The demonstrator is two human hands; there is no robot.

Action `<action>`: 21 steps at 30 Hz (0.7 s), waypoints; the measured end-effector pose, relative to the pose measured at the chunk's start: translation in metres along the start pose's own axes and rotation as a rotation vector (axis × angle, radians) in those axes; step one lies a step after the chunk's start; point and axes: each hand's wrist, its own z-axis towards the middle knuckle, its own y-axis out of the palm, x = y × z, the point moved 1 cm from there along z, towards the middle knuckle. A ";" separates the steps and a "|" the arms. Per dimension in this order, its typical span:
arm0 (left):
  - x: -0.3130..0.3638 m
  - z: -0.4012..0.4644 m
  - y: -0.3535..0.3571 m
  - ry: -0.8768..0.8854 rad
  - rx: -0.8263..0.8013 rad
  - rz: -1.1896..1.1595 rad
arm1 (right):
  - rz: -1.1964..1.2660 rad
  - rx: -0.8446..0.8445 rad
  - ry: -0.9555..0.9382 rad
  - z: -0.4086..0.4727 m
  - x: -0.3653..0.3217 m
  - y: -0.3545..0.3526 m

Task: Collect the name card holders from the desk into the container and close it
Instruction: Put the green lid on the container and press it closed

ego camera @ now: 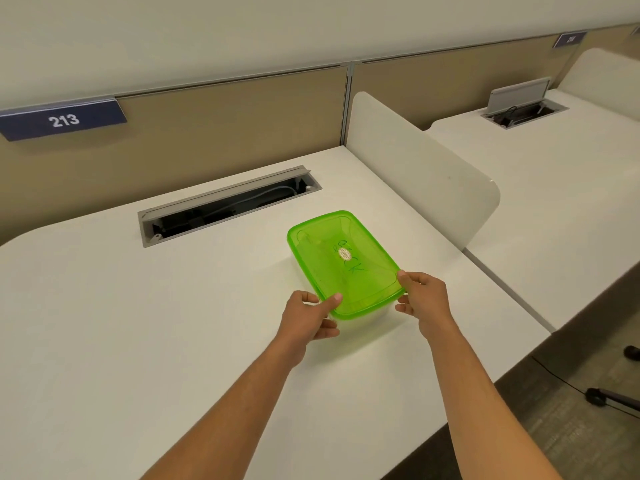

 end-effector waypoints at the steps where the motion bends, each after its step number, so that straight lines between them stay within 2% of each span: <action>1: -0.001 -0.002 0.001 0.003 -0.009 0.000 | 0.015 0.000 0.010 -0.001 0.001 0.001; 9: 0.001 -0.003 0.002 0.063 -0.024 0.030 | 0.090 -0.019 0.041 -0.002 0.002 0.002; 21: -0.005 -0.001 0.004 0.127 0.019 0.059 | 0.193 -0.010 0.187 -0.007 -0.008 0.003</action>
